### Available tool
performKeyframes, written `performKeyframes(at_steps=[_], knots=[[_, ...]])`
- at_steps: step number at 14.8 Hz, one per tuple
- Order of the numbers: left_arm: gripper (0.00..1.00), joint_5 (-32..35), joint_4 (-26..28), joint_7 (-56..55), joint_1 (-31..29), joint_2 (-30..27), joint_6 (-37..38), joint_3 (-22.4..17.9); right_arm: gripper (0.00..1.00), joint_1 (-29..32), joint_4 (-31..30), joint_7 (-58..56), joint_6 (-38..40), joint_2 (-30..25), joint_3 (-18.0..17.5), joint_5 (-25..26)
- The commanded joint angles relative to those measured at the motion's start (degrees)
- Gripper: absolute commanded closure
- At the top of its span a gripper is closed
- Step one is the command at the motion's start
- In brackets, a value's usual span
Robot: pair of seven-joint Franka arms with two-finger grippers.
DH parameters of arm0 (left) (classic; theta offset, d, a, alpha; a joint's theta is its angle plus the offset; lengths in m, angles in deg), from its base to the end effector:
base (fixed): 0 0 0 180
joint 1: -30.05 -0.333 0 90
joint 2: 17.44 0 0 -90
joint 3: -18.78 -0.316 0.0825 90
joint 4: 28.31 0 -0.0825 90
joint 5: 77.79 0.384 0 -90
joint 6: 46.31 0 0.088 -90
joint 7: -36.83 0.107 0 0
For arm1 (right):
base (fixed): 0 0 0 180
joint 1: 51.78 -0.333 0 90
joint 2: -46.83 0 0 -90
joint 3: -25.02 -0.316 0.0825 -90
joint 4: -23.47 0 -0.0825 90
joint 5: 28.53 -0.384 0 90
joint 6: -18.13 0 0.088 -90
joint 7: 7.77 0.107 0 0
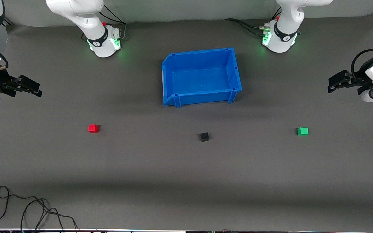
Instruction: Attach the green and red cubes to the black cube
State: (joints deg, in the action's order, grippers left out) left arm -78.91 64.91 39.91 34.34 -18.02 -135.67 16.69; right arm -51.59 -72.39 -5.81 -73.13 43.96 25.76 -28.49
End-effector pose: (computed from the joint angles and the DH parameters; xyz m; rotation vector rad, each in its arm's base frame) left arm 0.5479 -0.0231 0.6027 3.1167 -0.1432 -0.0891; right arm 0.5390 -0.0090 0.6055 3.1399 -0.0791 -0.0474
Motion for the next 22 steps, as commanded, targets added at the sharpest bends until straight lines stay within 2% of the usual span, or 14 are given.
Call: performKeyframes(at_steps=[1, 5, 7, 12, 16, 19, 22], knots=[[0.00, 0.8, -0.7, -0.2, 0.2, 0.0, 1.0, 0.0, 0.00, -0.4, 0.9, 0.9, 0.9, 0.2, 0.0, 0.3], [0.00, 0.6, -1.3, -0.5, 0.1, 0.4, 1.0, -0.1, 0.00, -0.5, 1.4, 0.9, 0.9, 0.8, -0.1, 0.8], [0.00, 0.3, -2.0, -5.7, -1.0, 1.3, 0.9, -0.1, 0.00, -0.5, 1.4, 0.9, 0.9, 0.8, -0.2, 0.7], [0.00, -1.4, -2.7, -26.5, -4.3, 2.4, 0.7, -0.2, 0.00, -0.5, -0.4, 0.9, 0.6, 1.5, -0.2, 0.7], [0.00, -6.4, -2.6, -47.2, -8.0, 4.0, -0.4, -0.2, 0.00, -0.5, -0.6, 0.9, -0.1, 4.5, -0.2, 0.2], [0.00, -8.5, -1.8, -59.4, -9.8, 5.5, -1.2, -0.4, 0.00, -1.8, -4.3, 0.8, -6.4, 7.7, -0.1, 0.2], [0.00, -13.4, 3.4, -64.3, -13.4, 5.7, -5.2, -0.4, 0.00, -1.7, -11.5, 0.8, -16.0, 9.3, 0.0, 0.2]])
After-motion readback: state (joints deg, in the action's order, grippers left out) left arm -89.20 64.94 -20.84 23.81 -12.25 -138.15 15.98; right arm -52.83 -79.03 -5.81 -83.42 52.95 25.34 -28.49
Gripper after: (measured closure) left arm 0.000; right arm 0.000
